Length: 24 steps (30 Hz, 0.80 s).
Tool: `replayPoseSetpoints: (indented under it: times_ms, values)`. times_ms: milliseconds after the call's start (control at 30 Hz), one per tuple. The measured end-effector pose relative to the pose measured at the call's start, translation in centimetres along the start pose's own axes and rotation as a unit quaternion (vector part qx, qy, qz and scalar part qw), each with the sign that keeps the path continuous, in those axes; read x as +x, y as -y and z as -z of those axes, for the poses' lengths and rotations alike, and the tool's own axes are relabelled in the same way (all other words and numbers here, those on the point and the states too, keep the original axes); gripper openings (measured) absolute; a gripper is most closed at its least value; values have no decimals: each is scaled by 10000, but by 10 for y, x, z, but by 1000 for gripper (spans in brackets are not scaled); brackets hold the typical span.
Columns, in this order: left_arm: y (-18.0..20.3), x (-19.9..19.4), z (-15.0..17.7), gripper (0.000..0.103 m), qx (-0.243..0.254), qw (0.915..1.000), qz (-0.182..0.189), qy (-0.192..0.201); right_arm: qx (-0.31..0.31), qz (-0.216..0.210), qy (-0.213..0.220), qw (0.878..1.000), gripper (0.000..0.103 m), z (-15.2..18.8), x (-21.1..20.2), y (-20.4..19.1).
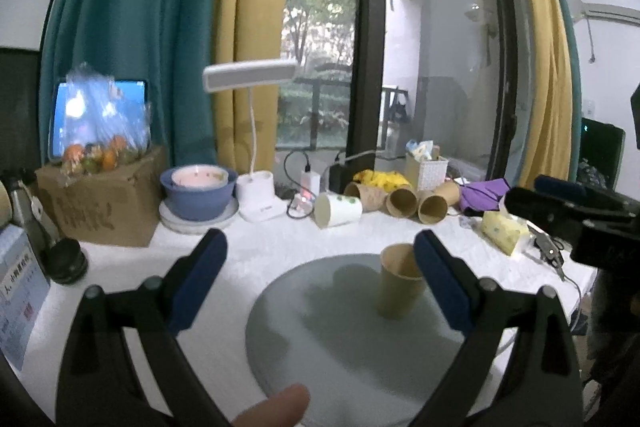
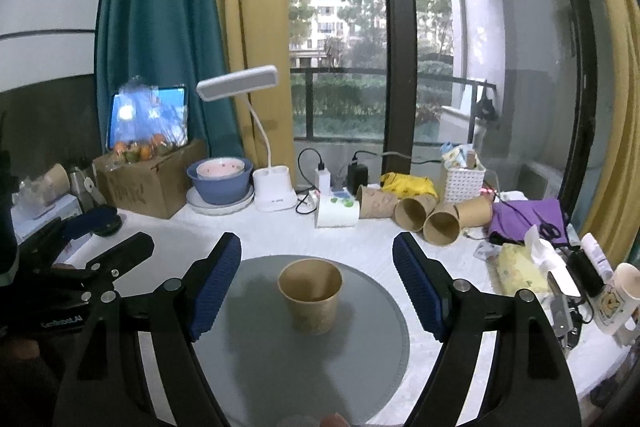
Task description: Flip cup upright
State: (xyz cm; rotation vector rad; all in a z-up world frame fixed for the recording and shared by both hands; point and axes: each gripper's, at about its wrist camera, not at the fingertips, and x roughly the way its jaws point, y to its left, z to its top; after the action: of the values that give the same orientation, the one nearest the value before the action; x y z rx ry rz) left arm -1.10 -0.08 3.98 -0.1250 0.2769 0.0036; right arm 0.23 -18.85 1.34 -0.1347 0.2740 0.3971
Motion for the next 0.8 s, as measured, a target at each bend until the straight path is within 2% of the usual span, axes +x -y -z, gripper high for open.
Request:
replayPoseSetpoints:
  times_ms: [233, 800]
  values:
    - [6, -17, -7, 95, 160, 9990, -146, 391, 11, 11, 126, 9999, 81, -3, -14, 3]
    - [7, -21, -8, 95, 106, 9992, -6, 377, 48, 30, 57, 10000, 81, 1, -12, 5]
